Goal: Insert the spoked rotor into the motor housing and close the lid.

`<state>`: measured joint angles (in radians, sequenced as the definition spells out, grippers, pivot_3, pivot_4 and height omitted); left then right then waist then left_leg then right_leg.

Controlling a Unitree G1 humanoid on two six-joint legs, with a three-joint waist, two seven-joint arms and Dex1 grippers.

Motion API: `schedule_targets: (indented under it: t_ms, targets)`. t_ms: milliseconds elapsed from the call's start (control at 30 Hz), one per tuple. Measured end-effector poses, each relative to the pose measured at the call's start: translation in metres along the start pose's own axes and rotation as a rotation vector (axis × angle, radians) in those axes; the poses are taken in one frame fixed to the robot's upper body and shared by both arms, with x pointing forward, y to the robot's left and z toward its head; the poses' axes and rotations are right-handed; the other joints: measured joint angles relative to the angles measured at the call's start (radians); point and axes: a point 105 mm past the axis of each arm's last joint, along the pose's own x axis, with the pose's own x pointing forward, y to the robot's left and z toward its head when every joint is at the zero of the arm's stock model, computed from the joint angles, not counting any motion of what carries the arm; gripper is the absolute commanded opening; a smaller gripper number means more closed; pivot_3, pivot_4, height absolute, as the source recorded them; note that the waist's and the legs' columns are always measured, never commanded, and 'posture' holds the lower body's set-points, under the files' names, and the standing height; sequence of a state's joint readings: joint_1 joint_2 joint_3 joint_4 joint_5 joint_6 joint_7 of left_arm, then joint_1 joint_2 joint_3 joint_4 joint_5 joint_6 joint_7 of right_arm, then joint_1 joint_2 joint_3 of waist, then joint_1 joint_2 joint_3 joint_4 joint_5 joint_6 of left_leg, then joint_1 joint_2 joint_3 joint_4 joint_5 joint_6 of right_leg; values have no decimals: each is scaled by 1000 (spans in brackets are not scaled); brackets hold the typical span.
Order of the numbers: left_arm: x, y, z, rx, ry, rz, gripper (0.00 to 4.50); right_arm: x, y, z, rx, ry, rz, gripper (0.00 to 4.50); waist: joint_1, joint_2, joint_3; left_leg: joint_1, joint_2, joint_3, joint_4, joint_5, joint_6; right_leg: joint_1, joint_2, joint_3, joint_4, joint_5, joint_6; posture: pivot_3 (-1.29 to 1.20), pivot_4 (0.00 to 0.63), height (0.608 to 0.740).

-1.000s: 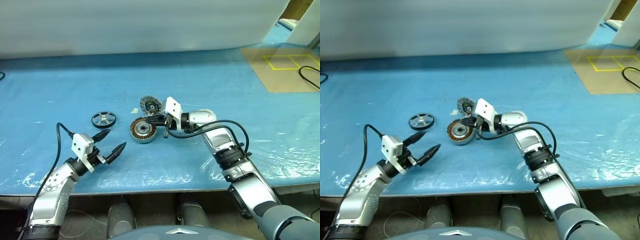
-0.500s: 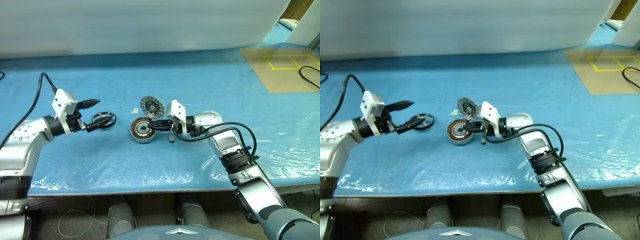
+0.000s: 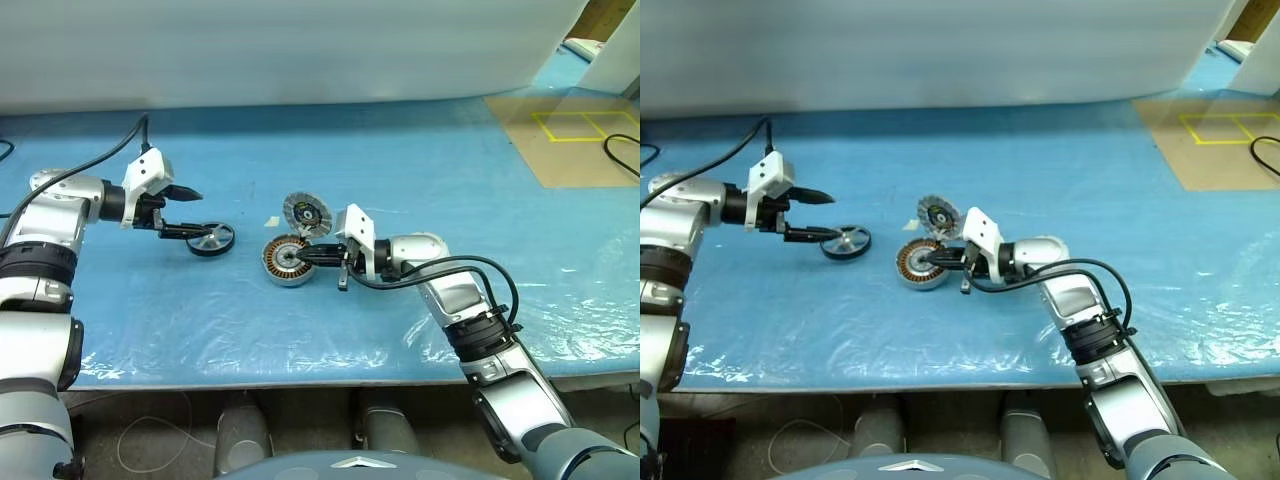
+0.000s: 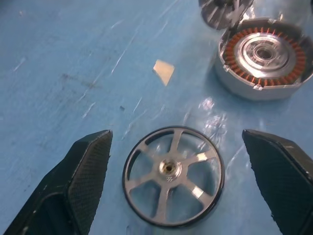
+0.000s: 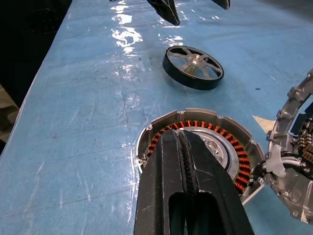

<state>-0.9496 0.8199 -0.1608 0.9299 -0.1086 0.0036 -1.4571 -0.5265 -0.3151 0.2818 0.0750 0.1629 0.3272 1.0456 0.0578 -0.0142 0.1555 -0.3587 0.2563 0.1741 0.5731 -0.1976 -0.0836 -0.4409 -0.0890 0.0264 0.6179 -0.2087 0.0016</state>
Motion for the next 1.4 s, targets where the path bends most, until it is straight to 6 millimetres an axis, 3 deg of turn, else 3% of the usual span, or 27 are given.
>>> schedule_targets:
  t_ms: [633, 1400]
  targets:
    - [19, 5, -4, 67, 218, -95, 4500, -5, 8, -3, 42, 3, -73, 27, 19, -1, 0, -2, 0, -3, 1, -1, -1, 0, 0, -2, 0, 0, 0, 0, 150, 740]
    - [27, 4, 8, 135, 211, -125, 4500, -2, 33, -10, 186, -58, -207, 27, 23, -1, 1, -2, 0, -4, 0, -2, -3, 0, 0, -2, -1, 0, 1, 0, 150, 740]
